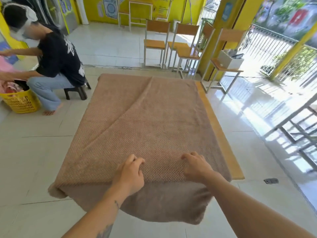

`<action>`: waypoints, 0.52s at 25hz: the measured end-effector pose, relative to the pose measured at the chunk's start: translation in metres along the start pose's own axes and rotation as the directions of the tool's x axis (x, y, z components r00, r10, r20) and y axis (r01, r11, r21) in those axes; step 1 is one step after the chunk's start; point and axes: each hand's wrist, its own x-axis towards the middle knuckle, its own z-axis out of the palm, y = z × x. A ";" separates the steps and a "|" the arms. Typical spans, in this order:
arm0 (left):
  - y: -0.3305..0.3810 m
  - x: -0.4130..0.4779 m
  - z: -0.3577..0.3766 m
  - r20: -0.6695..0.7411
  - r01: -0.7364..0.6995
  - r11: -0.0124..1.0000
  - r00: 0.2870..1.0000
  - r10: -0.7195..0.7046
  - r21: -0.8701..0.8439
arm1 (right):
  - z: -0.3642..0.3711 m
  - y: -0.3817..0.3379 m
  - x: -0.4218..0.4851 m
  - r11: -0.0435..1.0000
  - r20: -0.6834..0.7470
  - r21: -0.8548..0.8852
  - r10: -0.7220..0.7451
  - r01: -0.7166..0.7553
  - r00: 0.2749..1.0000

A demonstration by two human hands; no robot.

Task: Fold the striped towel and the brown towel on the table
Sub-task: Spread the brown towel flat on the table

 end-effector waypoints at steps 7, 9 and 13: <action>0.112 0.009 0.085 0.025 0.114 0.973 0.992 -0.121 0.202 | -0.001 0.128 -0.007 0.963 -0.016 -0.154 -0.228 0.223 0.974; 0.132 0.008 0.100 -0.015 0.171 0.954 0.985 -0.173 0.245 | 0.001 0.154 -0.008 0.937 -0.097 -0.216 -0.300 0.274 0.949; 0.161 0.002 0.119 -0.034 0.182 0.962 0.983 -0.178 0.204 | 0.001 0.200 -0.016 0.919 -0.175 -0.224 -0.364 0.323 0.915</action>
